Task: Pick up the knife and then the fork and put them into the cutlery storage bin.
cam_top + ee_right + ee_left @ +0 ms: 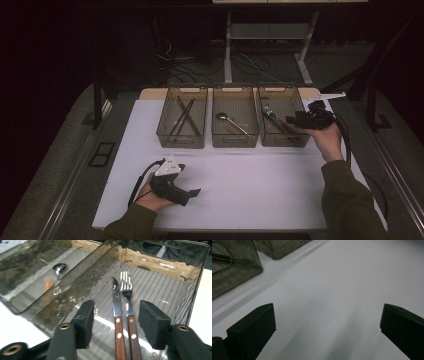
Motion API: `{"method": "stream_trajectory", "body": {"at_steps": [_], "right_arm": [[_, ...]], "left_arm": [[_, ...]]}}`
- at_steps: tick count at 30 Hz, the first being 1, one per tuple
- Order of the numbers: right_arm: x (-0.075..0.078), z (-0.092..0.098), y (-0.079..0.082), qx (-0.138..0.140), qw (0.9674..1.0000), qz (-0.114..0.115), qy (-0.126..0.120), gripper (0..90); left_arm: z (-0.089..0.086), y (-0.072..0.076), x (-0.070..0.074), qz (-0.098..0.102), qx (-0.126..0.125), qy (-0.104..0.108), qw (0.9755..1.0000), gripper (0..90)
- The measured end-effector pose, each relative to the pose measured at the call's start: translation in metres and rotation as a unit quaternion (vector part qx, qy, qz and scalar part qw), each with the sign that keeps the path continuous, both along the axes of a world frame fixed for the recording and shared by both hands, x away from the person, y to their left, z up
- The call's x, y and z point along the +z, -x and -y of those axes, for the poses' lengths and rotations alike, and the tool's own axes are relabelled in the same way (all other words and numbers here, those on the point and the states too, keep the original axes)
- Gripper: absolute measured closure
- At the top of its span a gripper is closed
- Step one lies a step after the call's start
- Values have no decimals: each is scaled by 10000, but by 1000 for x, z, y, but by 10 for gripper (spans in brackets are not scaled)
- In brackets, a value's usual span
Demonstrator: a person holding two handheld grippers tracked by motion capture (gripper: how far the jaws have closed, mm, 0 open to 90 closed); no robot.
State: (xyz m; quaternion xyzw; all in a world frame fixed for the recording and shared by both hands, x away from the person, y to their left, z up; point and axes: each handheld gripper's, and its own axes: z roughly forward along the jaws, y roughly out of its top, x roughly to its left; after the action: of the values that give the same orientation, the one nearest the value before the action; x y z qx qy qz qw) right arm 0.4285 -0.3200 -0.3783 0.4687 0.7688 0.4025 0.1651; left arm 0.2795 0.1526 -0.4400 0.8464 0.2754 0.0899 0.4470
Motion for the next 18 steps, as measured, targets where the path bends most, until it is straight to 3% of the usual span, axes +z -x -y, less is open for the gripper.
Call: {"method": "stream_trajectory", "body": {"at_steps": [5,13,18], "right_arm": [[3,0,18,193,9997,126,-112,341],[7,-13,55,412,9980,472,62,202],[2,-16,75,515,9967,577,-233,179]], "left_arm": [[0,0,0,4,3,6,10000,0],[-1,0,1,-5,-1,35,10000,0],[-1,1,1,18,-17,57,10000,0]]}}
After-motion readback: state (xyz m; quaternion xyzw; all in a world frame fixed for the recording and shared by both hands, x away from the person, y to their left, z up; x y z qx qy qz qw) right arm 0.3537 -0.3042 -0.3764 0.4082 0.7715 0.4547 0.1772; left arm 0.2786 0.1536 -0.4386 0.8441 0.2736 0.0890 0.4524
